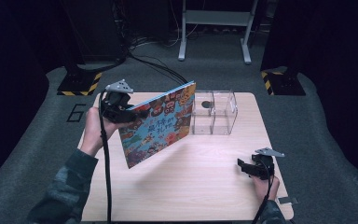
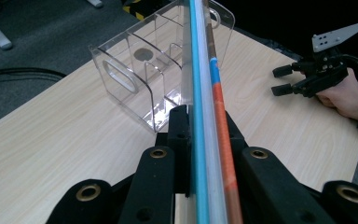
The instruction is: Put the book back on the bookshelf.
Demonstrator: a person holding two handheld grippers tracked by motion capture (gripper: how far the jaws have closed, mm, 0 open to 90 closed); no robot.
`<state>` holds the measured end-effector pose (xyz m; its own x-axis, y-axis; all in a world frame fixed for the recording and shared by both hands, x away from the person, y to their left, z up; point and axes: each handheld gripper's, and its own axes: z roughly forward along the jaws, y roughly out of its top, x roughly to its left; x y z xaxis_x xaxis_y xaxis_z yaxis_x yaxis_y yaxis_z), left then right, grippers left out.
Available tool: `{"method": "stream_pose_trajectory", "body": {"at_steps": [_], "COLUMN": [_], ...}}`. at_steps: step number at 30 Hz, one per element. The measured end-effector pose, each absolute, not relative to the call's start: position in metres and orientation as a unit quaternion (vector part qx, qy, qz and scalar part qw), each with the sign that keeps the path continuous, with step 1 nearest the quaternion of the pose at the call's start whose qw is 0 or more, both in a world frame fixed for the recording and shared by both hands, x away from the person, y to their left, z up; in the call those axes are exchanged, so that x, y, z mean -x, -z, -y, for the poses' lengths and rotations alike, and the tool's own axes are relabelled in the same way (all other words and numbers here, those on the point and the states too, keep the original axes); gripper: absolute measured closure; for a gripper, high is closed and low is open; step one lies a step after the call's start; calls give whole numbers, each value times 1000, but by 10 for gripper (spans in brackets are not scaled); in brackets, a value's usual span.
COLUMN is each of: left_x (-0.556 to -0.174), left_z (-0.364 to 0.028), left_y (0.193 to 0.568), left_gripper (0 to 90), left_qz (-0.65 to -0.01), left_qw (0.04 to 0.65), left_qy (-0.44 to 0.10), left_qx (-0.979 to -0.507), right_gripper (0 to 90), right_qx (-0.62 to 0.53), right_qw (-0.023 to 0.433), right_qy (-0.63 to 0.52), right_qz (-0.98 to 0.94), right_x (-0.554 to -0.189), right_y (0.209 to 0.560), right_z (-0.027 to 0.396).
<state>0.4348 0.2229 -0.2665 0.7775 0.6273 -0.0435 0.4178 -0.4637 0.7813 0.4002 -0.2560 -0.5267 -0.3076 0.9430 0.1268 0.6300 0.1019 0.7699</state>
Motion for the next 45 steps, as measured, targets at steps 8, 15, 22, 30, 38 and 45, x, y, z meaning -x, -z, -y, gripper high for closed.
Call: {"method": "stream_pose_trajectory", "body": {"at_steps": [8,15,22,30,38,45], "left_x": [-442,-447,-452,-454,-457,-456], "left_z": [-218,-213,-207,-200,-190,-184], "left_y": [267,266,266,265,267,270], "left_gripper": [808,808,808,808,807,808], "left_qz": [-325,-336,-349,-366,-381,-393], "left_qw": [417,419,427,423,428,438], "left_qy": [-138,-146,-153,-163,-181,-177], "left_qx": [-838,-831,-820,-813,-799,-789], "right_gripper": [252,149,131,132,134,138], "right_qx": [-549,-551,-548,-548,-546,-544], "right_qw": [206,216,220,219,226,234], "right_qy": [-380,-356,-349,-346,-338,-336], "right_qz": [-715,-723,-727,-729,-733,-732], "right_x": [-401,-402,-403,-403,-403,-403], "right_y": [527,527,528,527,528,528], "right_z": [255,250,247,247,245,245]}}
